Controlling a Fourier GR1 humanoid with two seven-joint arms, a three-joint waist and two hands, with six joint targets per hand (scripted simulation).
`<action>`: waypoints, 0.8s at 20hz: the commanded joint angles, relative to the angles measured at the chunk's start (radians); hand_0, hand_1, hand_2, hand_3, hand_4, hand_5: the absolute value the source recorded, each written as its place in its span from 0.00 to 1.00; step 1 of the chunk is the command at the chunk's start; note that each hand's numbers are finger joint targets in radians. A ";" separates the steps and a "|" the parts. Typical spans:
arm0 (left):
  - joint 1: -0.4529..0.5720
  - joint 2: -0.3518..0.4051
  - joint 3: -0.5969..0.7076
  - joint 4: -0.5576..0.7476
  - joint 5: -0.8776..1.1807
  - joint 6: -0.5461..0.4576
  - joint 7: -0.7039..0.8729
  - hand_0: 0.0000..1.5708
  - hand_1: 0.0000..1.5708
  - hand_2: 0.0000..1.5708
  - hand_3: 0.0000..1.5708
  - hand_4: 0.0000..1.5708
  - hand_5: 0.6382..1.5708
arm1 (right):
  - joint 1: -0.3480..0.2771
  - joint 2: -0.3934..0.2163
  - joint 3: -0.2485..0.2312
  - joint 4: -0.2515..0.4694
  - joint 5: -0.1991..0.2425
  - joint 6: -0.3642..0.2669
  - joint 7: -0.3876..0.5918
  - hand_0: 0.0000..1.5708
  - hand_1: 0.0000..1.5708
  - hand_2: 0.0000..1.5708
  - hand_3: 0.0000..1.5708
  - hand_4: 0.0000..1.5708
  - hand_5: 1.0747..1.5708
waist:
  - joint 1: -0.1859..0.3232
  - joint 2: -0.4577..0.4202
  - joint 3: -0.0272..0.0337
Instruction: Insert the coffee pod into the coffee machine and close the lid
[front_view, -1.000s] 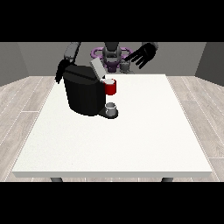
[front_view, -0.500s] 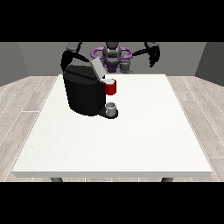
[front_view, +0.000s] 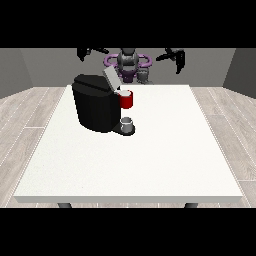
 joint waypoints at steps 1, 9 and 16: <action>0.032 -0.019 -0.044 -0.081 0.041 -0.026 0.067 0.00 0.00 0.00 0.00 0.26 1.00 | -0.028 -0.030 0.004 -0.005 0.020 0.013 -0.017 0.00 0.00 0.00 0.00 0.15 1.00 | 0.060 -0.007 0.0004; 0.056 -0.020 -0.150 -0.289 0.158 -0.038 0.132 0.00 0.00 0.00 0.00 0.24 1.00 | -0.180 -0.067 -0.095 0.098 -0.040 0.003 0.056 0.00 0.00 0.00 0.00 0.11 1.00 | 0.132 0.120 0.0007; 0.102 -0.018 -0.172 -0.414 0.153 0.042 0.113 0.00 0.00 0.00 0.00 0.18 1.00 | -0.304 -0.045 -0.144 0.133 -0.150 0.027 0.071 0.00 0.00 0.00 0.00 0.06 1.00 | 0.075 0.257 0.0002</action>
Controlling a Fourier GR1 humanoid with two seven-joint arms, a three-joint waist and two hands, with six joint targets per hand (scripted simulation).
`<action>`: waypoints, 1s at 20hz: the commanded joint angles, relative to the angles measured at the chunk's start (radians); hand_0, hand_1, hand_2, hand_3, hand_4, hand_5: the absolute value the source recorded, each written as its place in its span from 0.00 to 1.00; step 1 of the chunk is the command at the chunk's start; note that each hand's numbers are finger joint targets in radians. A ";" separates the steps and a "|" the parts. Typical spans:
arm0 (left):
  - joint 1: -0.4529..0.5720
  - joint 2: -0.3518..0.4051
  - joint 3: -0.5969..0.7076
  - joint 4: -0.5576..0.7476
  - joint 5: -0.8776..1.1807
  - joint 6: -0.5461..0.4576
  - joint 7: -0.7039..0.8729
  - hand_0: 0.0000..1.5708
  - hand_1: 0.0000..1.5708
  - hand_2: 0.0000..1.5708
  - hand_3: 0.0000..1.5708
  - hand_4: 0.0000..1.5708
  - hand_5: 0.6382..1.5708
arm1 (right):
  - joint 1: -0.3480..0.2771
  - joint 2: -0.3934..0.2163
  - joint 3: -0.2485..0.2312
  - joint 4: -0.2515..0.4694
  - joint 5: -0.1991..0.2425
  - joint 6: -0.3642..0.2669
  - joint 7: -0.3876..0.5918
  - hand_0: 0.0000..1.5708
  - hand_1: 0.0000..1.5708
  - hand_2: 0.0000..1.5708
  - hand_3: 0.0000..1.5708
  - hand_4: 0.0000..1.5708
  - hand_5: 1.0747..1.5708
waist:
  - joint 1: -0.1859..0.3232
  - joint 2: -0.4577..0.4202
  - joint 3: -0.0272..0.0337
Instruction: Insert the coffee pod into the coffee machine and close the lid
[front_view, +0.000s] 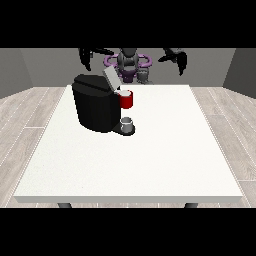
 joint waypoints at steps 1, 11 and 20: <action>0.057 -0.004 -0.042 -0.093 0.043 0.018 0.030 0.00 0.00 0.00 0.00 0.17 1.00 | -0.055 0.010 -0.006 0.041 -0.033 0.000 0.051 0.00 0.00 0.00 0.00 0.11 1.00 | -0.015 0.032 -0.0002; 0.122 0.003 -0.084 -0.282 0.052 0.066 0.043 0.00 0.00 0.00 0.00 0.24 1.00 | -0.144 0.006 0.028 0.128 -0.018 0.023 -0.023 0.00 0.00 0.00 0.00 0.00 1.00 | -0.032 0.146 -0.0002; 0.168 0.101 -0.014 -0.280 0.095 0.052 0.011 0.00 0.00 0.00 0.00 0.20 1.00 | -0.211 0.068 0.099 0.127 0.023 -0.008 -0.024 0.00 0.00 0.00 0.00 0.05 1.00 | -0.055 0.185 -0.0005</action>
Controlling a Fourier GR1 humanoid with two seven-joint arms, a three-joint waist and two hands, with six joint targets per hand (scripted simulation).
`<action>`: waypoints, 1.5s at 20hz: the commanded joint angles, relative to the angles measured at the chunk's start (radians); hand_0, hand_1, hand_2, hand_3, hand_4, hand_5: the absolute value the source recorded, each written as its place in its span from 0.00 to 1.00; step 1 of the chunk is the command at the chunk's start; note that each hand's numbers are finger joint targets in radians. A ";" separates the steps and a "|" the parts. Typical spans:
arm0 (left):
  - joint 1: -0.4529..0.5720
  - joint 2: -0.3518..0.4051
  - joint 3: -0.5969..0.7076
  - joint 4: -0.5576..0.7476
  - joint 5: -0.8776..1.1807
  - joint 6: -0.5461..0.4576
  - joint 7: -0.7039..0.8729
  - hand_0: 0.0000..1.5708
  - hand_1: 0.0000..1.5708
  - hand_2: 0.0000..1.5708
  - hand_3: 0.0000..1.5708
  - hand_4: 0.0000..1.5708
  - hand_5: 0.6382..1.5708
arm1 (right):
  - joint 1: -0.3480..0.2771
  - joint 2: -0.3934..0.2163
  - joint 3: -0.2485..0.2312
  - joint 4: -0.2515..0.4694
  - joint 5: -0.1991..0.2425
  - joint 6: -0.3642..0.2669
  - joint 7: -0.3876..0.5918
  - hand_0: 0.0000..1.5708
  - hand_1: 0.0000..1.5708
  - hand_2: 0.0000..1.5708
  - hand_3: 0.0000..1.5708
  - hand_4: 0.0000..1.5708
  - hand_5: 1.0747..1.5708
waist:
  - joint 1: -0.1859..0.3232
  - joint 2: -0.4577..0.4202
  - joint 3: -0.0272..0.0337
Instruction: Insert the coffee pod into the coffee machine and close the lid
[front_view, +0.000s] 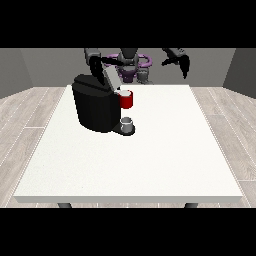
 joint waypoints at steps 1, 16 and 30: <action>0.027 0.054 0.021 -0.007 0.013 -0.023 -0.004 0.00 0.00 0.00 0.00 0.19 1.00 | -0.052 -0.022 -0.001 0.020 -0.009 0.024 0.055 0.00 0.00 0.00 0.00 0.00 1.00 | -0.007 0.009 0.0007; 0.009 0.024 -0.042 -0.042 0.003 -0.006 0.000 0.00 0.00 0.00 0.00 0.21 1.00 | -0.205 -0.055 0.043 0.063 0.065 0.028 0.015 0.00 0.00 0.00 0.00 0.00 1.00 | 0.072 0.080 0.0008; -0.084 0.008 -0.066 -0.016 -0.005 -0.001 0.005 0.00 0.00 0.00 0.00 0.28 1.00 | -0.325 -0.056 0.104 -0.031 0.177 -0.059 0.105 0.00 0.00 0.00 0.00 0.17 1.00 | 0.187 0.151 0.0007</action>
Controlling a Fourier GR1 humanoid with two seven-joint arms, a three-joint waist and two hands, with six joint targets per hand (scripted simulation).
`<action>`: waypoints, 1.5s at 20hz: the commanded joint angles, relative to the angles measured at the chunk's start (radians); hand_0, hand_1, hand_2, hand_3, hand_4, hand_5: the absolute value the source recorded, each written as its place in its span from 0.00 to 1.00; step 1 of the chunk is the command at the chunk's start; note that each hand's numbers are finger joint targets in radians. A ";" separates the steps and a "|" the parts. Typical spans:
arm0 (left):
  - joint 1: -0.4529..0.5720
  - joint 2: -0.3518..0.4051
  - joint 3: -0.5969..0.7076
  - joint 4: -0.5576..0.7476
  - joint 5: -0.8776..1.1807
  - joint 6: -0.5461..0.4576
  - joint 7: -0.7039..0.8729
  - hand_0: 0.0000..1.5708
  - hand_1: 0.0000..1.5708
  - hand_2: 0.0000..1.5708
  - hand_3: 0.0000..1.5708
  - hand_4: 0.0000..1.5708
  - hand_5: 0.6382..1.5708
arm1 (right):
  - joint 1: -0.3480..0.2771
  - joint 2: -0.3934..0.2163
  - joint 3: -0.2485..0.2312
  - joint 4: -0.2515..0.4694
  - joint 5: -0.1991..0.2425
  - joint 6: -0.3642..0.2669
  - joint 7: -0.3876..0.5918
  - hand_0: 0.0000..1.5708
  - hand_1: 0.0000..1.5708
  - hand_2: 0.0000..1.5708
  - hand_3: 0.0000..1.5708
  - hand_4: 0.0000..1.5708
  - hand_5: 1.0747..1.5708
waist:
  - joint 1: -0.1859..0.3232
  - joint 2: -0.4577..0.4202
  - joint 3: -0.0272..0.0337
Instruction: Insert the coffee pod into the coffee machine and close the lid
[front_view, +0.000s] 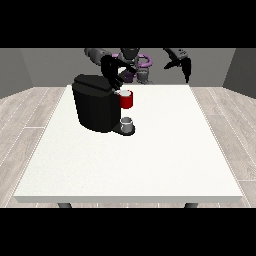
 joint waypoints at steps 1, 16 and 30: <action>-0.033 -0.015 -0.017 0.003 0.001 -0.003 0.023 0.00 0.00 0.00 0.00 0.25 1.00 | -0.112 0.067 0.062 -0.046 0.000 0.033 -0.053 0.00 0.00 0.00 0.00 0.17 1.00 | 0.084 -0.008 -0.0214; -0.148 -0.010 -0.051 -0.004 0.022 -0.066 0.001 0.00 0.00 0.00 0.00 0.23 1.00 | -0.144 -0.058 0.010 -0.239 0.024 0.041 0.149 0.00 0.00 0.00 0.00 0.00 1.00 | 0.274 0.128 -0.0191; -0.262 -0.047 -0.106 -0.060 0.007 -0.062 0.054 0.00 0.00 0.00 0.00 0.22 1.00 | -0.272 -0.048 -0.047 -0.156 0.012 0.019 0.033 0.00 0.00 0.00 0.00 0.06 1.00 | 0.334 0.257 -0.0214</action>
